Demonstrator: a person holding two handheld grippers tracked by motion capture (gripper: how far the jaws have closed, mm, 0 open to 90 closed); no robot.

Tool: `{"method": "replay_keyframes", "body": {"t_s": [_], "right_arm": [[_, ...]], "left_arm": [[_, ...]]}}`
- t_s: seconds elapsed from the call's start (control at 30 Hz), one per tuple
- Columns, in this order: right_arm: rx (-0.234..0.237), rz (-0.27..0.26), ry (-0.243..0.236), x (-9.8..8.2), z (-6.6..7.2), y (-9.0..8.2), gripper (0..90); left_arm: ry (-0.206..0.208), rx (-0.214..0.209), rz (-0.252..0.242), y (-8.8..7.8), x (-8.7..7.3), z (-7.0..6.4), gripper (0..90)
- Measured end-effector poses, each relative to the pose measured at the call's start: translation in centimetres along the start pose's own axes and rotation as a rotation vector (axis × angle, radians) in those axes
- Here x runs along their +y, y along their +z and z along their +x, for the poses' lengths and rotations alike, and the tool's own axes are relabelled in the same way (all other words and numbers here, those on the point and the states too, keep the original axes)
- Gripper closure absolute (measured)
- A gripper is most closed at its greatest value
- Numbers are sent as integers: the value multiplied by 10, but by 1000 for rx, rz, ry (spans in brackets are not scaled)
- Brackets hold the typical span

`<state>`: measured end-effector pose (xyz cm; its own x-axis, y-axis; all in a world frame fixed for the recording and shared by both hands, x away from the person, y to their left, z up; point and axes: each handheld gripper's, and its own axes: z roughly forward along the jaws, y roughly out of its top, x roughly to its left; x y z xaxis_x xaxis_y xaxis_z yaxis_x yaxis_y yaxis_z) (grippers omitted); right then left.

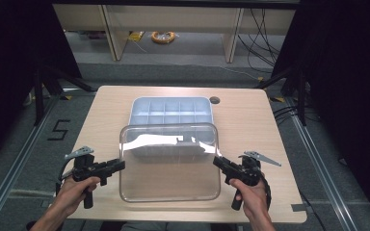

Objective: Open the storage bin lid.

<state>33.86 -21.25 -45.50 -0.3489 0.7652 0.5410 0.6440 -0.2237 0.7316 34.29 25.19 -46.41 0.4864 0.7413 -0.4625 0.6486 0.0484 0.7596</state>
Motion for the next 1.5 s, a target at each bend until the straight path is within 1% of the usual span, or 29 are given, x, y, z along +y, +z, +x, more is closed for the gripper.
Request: {"method": "replay_keyframes", "body": {"t_s": [0.07,0.1,0.17,0.2,0.27,0.3,0.33,0.4,0.43,0.53,0.6,0.8,0.83,0.87,0.9,0.93,0.97,1.03,1.07,1.1,1.13,1.17,1.2,1.3,1.33,1.37,1.43,1.47,1.5], "right_arm": [[-6,7,-12,-4,0,-2,690],[-1,11,2,-7,1,-2,689],[-14,22,0,-11,2,-3,687],[-2,18,-4,-13,2,-4,685],[-6,32,23,-17,4,-6,682],[-13,31,0,-19,2,-6,682],[-13,29,-5,-21,1,-6,681],[-16,36,-2,-24,1,-7,679],[-5,40,17,-26,3,-8,678],[-18,48,-3,-30,0,-9,675],[-15,52,20,-32,2,-10,674],[-22,56,-16,-39,0,-12,673],[-20,61,4,-41,2,-12,671],[-23,62,-4,-42,1,-12,671],[-23,80,50,-43,5,-14,671],[-30,73,3,-44,2,-14,671],[-31,71,-3,-45,1,-12,671],[-24,78,-1,-46,1,-13,669],[-36,72,-28,-47,-1,-12,668],[-37,71,-32,-47,-2,-12,667],[-42,85,13,-48,2,-13,666],[-43,79,-12,-49,0,-13,665],[-43,93,18,-50,1,-14,664],[-53,89,-29,-53,-4,-13,661],[-50,84,-28,-54,-4,-12,660],[-58,103,12,-55,-1,-13,660],[-51,102,-11,-56,-4,-13,659],[-55,112,26,-58,-1,-14,659],[-59,102,-6,-58,-3,-13,659]], "left_arm": [[8,-5,11,-2,-3,0,624],[4,-3,7,-3,-4,0,624],[6,-8,14,-5,-7,-1,624],[6,-9,8,-6,-8,-2,624],[8,-11,13,-8,-11,-3,623],[6,-10,2,-8,-13,-4,624],[9,-12,16,-9,-14,-4,624],[11,-1,25,-10,-17,-5,624],[11,-6,19,-9,-18,-5,624],[13,-15,28,-11,-22,-5,624],[18,-8,30,-12,-24,-7,622],[19,-16,40,-15,-30,-7,622],[14,-18,37,-15,-31,-7,621],[21,-17,42,-15,-32,-7,621],[21,-18,44,-15,-32,-7,621],[17,-12,45,-15,-33,-6,622],[13,-8,36,-14,-34,-7,621],[16,-8,58,-14,-36,-7,621],[12,-9,51,-13,-38,-7,621],[15,-15,64,-12,-39,-6,621],[15,-4,70,-12,-40,-6,621],[15,-9,71,-11,-42,-6,619],[18,-1,87,-11,-44,-6,618],[18,-3,96,-9,-48,-7,614],[17,-5,96,-8,-48,-7,612],[19,-10,110,-9,-48,-6,610],[19,-10,117,-8,-49,-6,608],[18,-11,118,-8,-50,-6,607],[18,-13,124,-7,-51,-5,607]]}}
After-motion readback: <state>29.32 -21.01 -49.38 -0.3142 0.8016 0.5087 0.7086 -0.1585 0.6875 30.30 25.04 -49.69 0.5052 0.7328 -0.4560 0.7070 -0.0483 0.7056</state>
